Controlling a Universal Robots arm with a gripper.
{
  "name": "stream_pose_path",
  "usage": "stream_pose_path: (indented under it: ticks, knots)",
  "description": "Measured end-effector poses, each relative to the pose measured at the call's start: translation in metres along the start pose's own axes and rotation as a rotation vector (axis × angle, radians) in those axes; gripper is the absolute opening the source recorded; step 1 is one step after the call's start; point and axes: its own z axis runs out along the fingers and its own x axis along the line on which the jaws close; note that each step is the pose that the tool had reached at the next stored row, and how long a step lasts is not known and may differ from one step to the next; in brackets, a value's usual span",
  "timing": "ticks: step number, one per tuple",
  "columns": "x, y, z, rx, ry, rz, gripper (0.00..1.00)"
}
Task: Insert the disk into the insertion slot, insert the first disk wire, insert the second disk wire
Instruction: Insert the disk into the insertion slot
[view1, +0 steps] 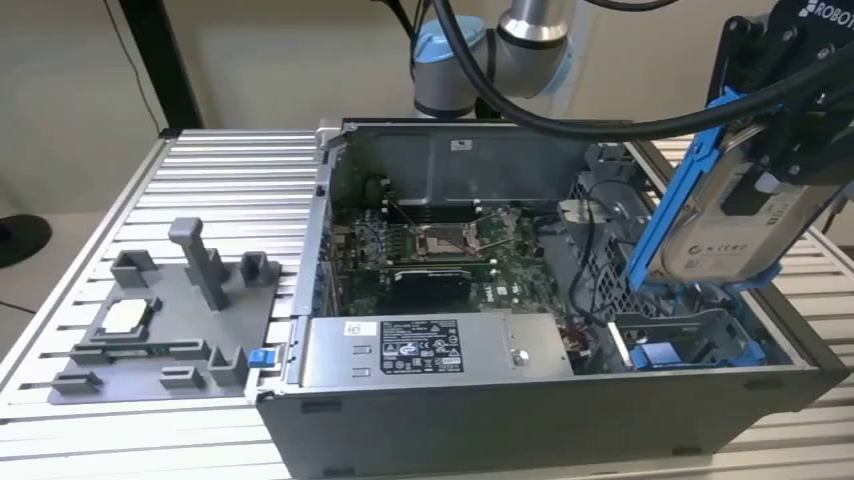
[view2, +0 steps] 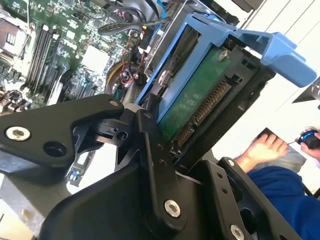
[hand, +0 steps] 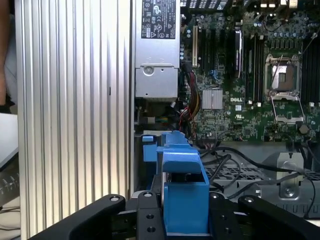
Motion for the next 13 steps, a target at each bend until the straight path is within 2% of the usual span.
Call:
stream_pose_path:
  ticks: [8,13]
  knots:
    - [0.0003,-0.0005,0.0072,-0.0015,0.0,0.0,0.0]
    - [0.0004,-0.0005,0.0085,-0.0017,0.0002,0.0,0.0]
